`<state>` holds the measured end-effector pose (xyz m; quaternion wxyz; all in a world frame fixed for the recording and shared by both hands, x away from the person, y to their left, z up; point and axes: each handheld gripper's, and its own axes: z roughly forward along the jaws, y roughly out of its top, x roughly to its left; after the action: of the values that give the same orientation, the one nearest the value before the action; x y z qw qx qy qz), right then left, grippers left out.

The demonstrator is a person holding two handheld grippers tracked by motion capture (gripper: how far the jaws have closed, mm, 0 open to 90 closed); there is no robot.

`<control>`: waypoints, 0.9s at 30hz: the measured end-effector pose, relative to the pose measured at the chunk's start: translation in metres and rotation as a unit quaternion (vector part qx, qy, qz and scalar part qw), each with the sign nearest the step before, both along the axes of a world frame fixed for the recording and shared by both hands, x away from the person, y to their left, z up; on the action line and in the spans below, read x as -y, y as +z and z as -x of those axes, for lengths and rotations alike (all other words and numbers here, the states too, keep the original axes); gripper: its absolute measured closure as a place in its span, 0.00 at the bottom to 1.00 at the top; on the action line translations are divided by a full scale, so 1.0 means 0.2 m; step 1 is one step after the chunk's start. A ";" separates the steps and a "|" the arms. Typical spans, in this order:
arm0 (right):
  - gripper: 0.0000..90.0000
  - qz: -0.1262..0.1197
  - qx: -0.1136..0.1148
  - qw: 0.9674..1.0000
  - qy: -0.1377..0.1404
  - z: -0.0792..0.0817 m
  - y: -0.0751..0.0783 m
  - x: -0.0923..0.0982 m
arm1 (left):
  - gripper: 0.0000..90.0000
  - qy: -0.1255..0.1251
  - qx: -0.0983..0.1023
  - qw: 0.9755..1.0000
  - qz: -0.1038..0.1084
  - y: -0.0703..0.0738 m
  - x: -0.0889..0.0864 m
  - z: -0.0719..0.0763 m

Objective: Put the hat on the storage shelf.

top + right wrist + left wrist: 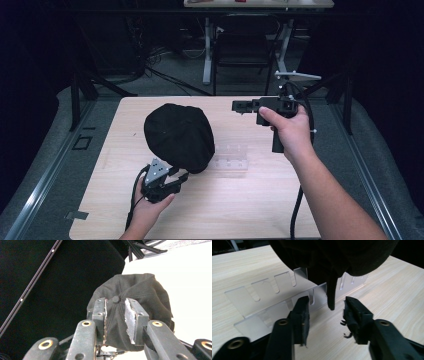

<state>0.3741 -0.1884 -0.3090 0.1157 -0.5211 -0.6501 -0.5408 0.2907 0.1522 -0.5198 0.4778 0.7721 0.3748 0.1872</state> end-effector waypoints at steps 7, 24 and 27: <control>0.76 0.025 0.005 1.000 -0.016 0.04 -0.02 0.07 | 0.52 0.014 -0.024 1.000 0.015 0.00 -0.10 0.02; 0.74 0.110 0.037 0.991 -0.065 0.22 -0.13 0.22 | 0.52 0.054 -0.039 0.997 0.043 0.00 -0.32 0.09; 0.74 0.119 0.039 0.989 -0.073 0.25 -0.17 0.24 | 0.52 0.054 -0.041 0.997 0.047 -0.02 -0.34 0.09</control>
<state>0.3243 -0.2371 -0.3430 -0.0123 -0.5557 -0.6743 -0.4862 0.2724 0.2197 -0.5229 0.4867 0.7345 0.4437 0.1638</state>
